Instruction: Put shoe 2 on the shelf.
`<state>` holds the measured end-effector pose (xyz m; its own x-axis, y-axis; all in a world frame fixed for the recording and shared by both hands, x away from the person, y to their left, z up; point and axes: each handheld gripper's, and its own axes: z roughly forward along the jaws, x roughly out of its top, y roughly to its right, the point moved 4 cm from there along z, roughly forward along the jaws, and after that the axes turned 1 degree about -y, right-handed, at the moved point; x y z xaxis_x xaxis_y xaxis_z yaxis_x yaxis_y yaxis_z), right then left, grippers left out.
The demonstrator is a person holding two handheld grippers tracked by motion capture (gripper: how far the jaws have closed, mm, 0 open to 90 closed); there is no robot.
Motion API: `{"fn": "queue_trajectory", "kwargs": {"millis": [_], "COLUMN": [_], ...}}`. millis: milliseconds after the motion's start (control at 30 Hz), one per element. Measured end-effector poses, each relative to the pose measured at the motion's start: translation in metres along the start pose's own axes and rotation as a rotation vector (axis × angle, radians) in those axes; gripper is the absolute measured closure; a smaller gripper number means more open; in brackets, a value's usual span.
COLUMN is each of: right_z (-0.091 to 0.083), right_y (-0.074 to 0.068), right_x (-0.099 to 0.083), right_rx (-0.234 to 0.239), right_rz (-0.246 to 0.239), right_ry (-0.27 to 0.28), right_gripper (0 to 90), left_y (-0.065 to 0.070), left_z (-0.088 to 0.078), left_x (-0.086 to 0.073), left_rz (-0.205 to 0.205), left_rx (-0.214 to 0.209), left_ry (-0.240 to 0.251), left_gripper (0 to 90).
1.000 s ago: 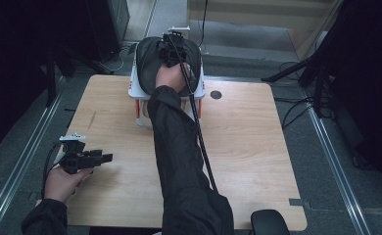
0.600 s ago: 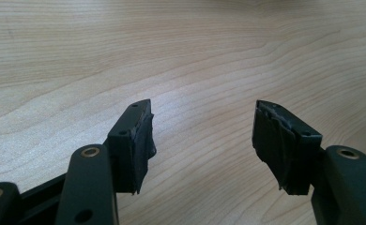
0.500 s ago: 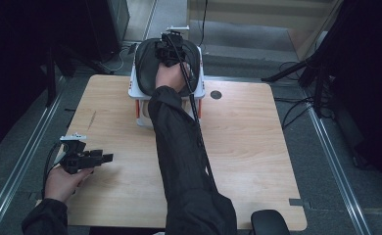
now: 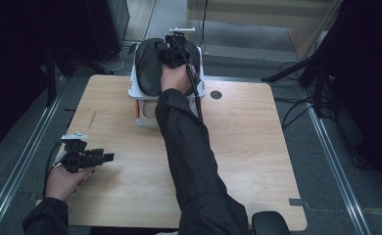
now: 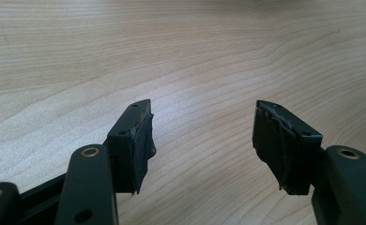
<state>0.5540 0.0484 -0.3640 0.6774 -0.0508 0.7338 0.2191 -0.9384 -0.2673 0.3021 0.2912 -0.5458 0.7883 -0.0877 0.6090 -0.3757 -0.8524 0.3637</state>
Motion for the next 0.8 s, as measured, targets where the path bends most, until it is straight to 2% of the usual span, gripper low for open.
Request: {"fn": "queue_trajectory", "kwargs": {"millis": [67, 167, 400, 500, 633, 800], "right_z": [-0.004, -0.01, -0.028, -0.036, -0.045, -0.057], "right_y": [0.0, 0.0, 0.001, -0.001, -0.002, -0.004], "right_x": [-0.001, -0.004, -0.006, -0.01, -0.015, -0.022], "right_rx": [0.016, 0.031, 0.091, 0.131, 0.163, 0.219], "right_rz": [-0.008, -0.049, -0.083, -0.09, -0.133, -0.156], "right_ry": [-0.003, 0.002, -0.002, -0.011, -0.02, -0.03], "right_gripper": [53.7, 53.8, 54.4, 54.2, 53.9, 54.3], "left_y": [0.001, 0.0, 0.001, 0.002, 0.003, 0.005], "left_z": [0.0, 0.0, 0.002, 0.004, 0.006, 0.009], "left_x": [0.0, 0.001, 0.004, 0.005, 0.008, 0.011], "left_rz": [0.006, 0.008, 0.017, 0.022, 0.024, 0.022], "left_rx": [0.005, 0.005, 0.002, 0.0, -0.003, -0.009], "left_ry": [-0.007, -0.005, -0.011, -0.006, -0.01, -0.008], "left_gripper": [38.5, 38.6, 38.5, 38.6, 38.5, 38.3]}}
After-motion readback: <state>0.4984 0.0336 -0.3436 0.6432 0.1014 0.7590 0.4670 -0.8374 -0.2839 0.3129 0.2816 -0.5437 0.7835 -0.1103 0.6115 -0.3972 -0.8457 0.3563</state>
